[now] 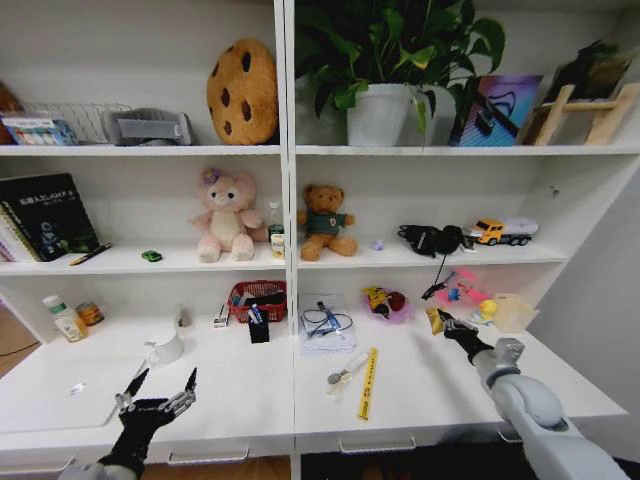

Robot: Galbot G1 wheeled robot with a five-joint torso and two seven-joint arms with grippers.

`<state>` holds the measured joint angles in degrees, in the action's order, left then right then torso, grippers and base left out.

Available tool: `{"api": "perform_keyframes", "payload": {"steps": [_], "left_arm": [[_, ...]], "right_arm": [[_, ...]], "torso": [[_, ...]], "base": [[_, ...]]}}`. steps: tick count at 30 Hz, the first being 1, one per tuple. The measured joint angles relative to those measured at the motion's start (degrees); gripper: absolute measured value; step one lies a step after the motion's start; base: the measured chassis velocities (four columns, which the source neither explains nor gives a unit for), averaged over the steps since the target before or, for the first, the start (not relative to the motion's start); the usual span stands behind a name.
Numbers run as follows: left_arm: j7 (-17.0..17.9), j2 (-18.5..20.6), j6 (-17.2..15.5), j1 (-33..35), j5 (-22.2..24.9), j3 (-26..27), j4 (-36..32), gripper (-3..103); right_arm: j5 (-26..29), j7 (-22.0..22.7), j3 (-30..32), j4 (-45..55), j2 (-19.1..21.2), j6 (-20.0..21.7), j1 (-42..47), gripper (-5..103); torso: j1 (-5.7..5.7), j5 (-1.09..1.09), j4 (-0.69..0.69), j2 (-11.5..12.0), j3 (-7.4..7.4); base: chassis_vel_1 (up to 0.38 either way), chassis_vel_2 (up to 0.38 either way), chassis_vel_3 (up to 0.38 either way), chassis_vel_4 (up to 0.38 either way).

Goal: Organize the objects on the table.

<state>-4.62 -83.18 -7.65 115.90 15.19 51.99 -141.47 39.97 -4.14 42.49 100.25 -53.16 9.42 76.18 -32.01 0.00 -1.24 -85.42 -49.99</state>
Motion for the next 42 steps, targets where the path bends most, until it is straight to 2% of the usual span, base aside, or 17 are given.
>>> {"api": "perform_keyframes", "payload": {"steps": [14,17,28,35,42], "left_arm": [[0.0,0.0,0.0,0.0,0.0,0.0,0.0,100],[0.0,0.0,0.0,0.0,0.0,0.0,0.0,100],[0.0,0.0,0.0,0.0,0.0,0.0,0.0,100],[0.0,0.0,0.0,0.0,0.0,0.0,0.0,100],[0.0,0.0,0.0,0.0,0.0,0.0,0.0,100]], "right_arm": [[-0.7,-2.4,-0.4,-1.3,-0.1,-1.2,-0.8,0],[-1.5,-2.7,-1.5,-2.5,0.1,-1.2,-2.6,0],[-1.2,-3.9,-10.8,-13.1,0.5,-1.2,-14.4,0],[-2.7,-4.0,-18.5,-21.6,-2.1,-2.0,-22.8,0],[-4.8,-4.3,-21.0,-25.7,-4.1,-3.4,-26.1,0]], "torso": [[-0.07,0.0,0.03,0.0,-0.02],[-0.05,0.01,-0.01,0.0,-0.01],[0.0,0.01,0.0,0.0,0.0],[-0.02,0.0,0.02,0.0,-0.01],[-0.02,0.01,0.02,0.0,-0.01]], "base": [[-0.091,0.09,0.083,-0.083],[-0.016,0.015,0.017,-0.004],[0.0,0.0,0.0,0.0],[0.0,0.0,0.0,0.0],[0.0,0.0,0.0,0.0]]}}
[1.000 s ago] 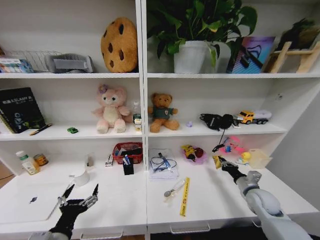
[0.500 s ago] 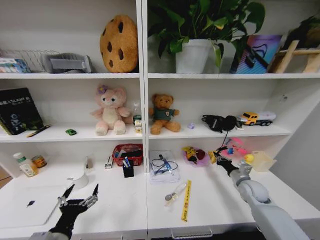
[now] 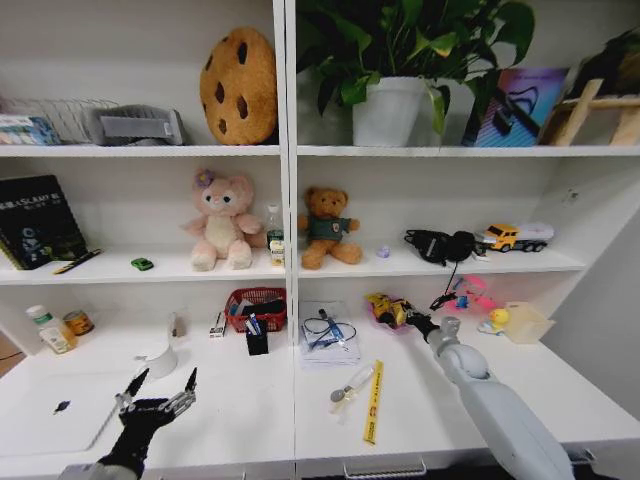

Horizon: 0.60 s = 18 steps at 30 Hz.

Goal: Organize the objects on the table.

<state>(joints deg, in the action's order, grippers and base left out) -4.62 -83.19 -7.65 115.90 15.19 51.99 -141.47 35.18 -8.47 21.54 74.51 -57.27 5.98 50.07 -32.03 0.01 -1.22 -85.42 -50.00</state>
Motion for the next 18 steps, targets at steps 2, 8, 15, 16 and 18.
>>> {"api": "perform_keyframes", "payload": {"steps": [2,8,15,16,18], "left_arm": [[0.0,0.0,0.0,0.0,0.0,0.0,0.0,100],[0.0,0.0,0.0,0.0,0.0,0.0,0.0,100],[0.0,0.0,0.0,0.0,0.0,0.0,0.0,100],[0.0,0.0,0.0,0.0,0.0,0.0,0.0,100],[0.0,0.0,0.0,0.0,0.0,0.0,0.0,100]], "right_arm": [[-0.3,0.0,-0.1,-0.4,-0.2,-0.2,-0.1,0],[-1.0,-0.3,0.3,-1.1,-0.4,-0.9,1.0,1],[-0.9,-1.0,2.3,0.9,-0.2,-1.1,3.8,28],[-0.9,-1.0,2.7,1.4,-0.1,-1.1,4.3,33],[-0.6,-1.0,4.1,3.5,0.1,-1.2,5.9,38]], "torso": [[0.0,0.0,-0.01,0.0,0.0],[0.0,0.0,-0.02,0.0,0.0],[0.0,-0.01,-0.02,0.0,0.0],[0.0,0.0,-0.01,0.0,0.0],[0.0,-0.01,0.0,0.0,0.0]], "base": [[0.0,0.0,0.0,0.0],[0.0,0.0,0.0,0.0],[0.0,0.0,0.0,0.0],[0.0,0.0,0.0,0.0],[0.0,0.0,0.0,0.0]]}}
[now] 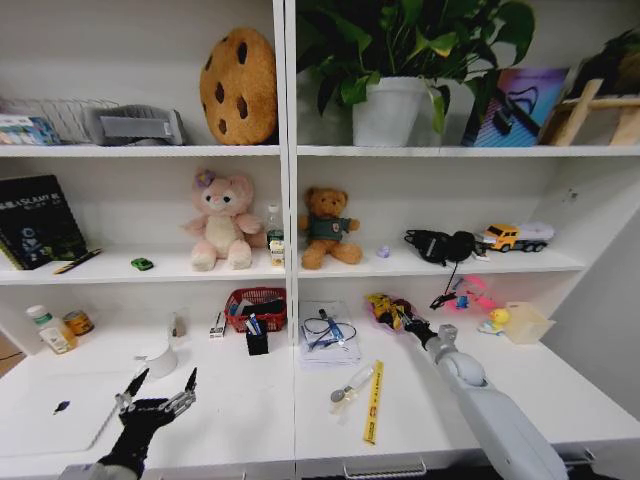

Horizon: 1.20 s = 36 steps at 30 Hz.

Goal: Organize the objects on the table.

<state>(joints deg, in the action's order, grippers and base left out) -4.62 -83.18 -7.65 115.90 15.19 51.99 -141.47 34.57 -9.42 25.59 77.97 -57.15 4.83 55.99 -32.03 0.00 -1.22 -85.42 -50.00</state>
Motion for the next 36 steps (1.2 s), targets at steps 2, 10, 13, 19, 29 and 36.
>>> {"api": "perform_keyframes", "payload": {"steps": [2,10,13,19,29,36], "left_arm": [[0.0,0.0,0.0,0.0,0.0,0.0,0.0,100],[0.0,0.0,0.0,0.0,0.0,0.0,0.0,100],[0.0,0.0,0.0,0.0,0.0,0.0,0.0,100],[0.0,0.0,0.0,0.0,0.0,0.0,0.0,100],[0.0,0.0,0.0,0.0,0.0,0.0,0.0,100],[0.0,0.0,0.0,0.0,0.0,0.0,0.0,100]], "right_arm": [[0.1,0.0,0.8,1.2,0.2,0.0,1.1,44],[0.4,2.8,8.9,18.5,1.9,-0.2,18.3,77],[0.2,5.1,12.2,25.9,1.3,-0.4,25.0,93],[-0.4,10.6,20.3,39.4,-2.8,-0.4,35.8,100],[-6.0,4.5,30.1,49.4,-14.9,-8.1,54.3,100],[-8.6,1.9,31.1,49.6,-19.0,-14.7,62.0,100]], "torso": [[0.0,0.0,0.0,0.0,0.0],[0.0,0.0,-0.01,0.0,0.0],[0.01,0.0,-0.03,0.0,0.01],[0.0,0.01,0.0,0.0,0.01],[0.01,0.01,-0.03,0.0,0.01],[0.01,0.03,-0.01,0.0,0.01]], "base": [[0.0,0.0,0.0,0.0],[0.0,0.0,0.0,0.0],[0.0,0.0,0.0,0.0],[0.0,0.0,0.0,0.0],[0.0,0.0,0.0,0.0],[0.0,0.0,0.0,0.0]]}}
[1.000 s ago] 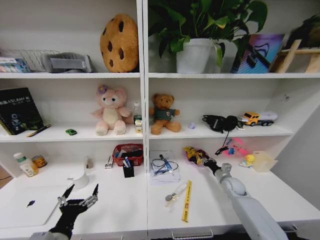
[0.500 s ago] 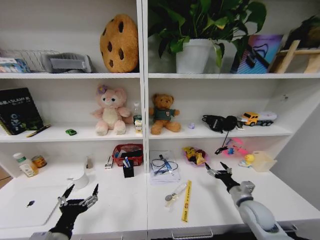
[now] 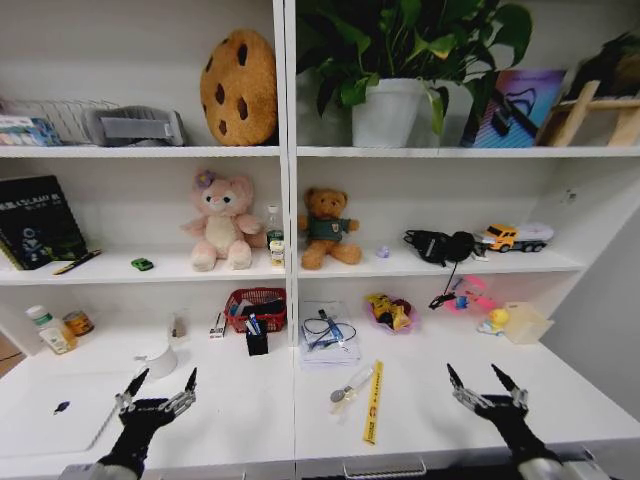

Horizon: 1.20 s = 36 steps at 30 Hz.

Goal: Organize the objects on the table.

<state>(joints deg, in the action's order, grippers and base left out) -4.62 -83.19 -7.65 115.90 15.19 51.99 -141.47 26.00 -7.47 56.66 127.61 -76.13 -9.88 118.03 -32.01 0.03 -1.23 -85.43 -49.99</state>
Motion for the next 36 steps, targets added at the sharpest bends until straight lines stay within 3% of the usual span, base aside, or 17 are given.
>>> {"api": "perform_keyframes", "payload": {"steps": [8,25,36], "left_arm": [[0.0,0.0,0.0,0.0,0.0,0.0,0.0,100],[0.0,0.0,0.0,0.0,0.0,0.0,0.0,100],[0.0,0.0,0.0,0.0,0.0,0.0,0.0,100]], "right_arm": [[-2.8,2.1,-5.3,2.9,-2.4,-1.0,2.1,100],[-8.5,6.2,-17.5,8.4,-0.1,8.2,-4.2,100],[-11.3,3.8,-18.1,10.8,-0.9,6.1,0.4,100]], "torso": [[0.0,-0.02,0.0,0.0,0.0],[-0.02,-0.02,0.01,0.0,-0.01],[-0.01,-0.02,-0.01,0.0,-0.01]], "base": [[0.0,0.0,0.0,0.0],[0.0,0.0,0.0,0.0],[0.0,0.0,0.0,0.0]]}}
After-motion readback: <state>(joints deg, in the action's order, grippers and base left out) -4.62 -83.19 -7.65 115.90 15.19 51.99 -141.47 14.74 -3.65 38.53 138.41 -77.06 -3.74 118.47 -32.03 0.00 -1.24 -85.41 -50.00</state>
